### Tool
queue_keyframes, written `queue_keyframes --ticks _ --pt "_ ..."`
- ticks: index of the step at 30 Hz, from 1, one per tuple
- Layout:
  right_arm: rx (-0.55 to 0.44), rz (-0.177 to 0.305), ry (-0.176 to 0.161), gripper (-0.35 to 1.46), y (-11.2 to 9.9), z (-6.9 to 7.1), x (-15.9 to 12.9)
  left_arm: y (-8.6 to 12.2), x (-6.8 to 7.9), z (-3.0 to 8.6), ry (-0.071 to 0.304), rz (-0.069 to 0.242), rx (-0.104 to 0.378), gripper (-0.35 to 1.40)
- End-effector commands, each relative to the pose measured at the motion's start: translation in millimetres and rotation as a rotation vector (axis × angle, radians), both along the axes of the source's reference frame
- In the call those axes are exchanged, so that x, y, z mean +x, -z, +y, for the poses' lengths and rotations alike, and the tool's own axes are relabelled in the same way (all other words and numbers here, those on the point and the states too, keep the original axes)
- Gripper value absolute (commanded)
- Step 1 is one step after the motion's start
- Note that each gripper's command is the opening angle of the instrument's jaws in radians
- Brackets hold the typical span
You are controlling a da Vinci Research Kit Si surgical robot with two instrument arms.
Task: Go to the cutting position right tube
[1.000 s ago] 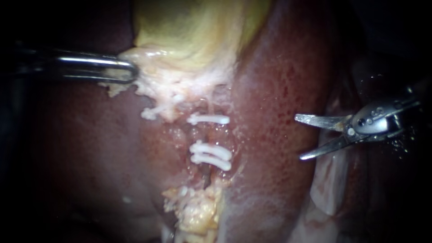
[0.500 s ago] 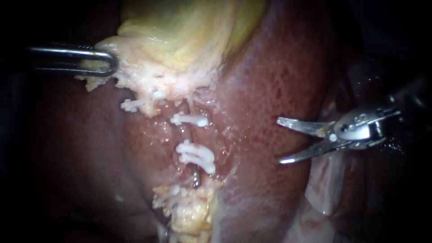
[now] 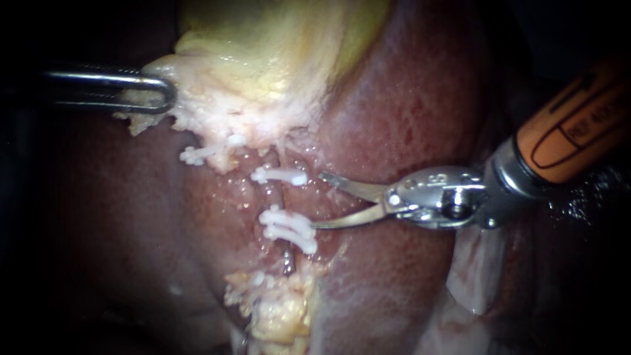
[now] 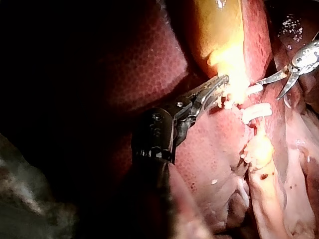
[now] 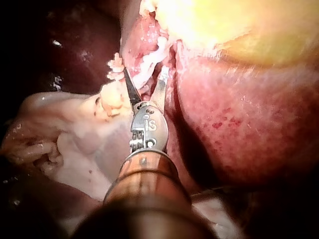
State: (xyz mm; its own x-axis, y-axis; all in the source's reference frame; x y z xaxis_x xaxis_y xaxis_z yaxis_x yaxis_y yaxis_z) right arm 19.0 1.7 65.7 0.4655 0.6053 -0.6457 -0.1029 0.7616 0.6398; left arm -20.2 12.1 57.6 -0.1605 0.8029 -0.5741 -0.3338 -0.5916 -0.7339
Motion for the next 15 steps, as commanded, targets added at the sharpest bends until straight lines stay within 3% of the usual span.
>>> queue_keyframes --ticks 1,10,15 --pt "0.004 0.000 0.004 1.26 -0.2 -0.1 0.4 0.0 0.0 0.0 0.000 0.001 0.000 -0.35" --pt "0.052 0.015 0.028 1.26 -2.2 -0.7 2.9 -0.1 -0.2 0.0 -0.002 0.000 0.000 -0.35" --pt "0.058 0.048 0.053 1.26 -2.8 -0.7 3.8 -0.1 -0.2 0.0 -0.001 0.000 0.000 -0.35"
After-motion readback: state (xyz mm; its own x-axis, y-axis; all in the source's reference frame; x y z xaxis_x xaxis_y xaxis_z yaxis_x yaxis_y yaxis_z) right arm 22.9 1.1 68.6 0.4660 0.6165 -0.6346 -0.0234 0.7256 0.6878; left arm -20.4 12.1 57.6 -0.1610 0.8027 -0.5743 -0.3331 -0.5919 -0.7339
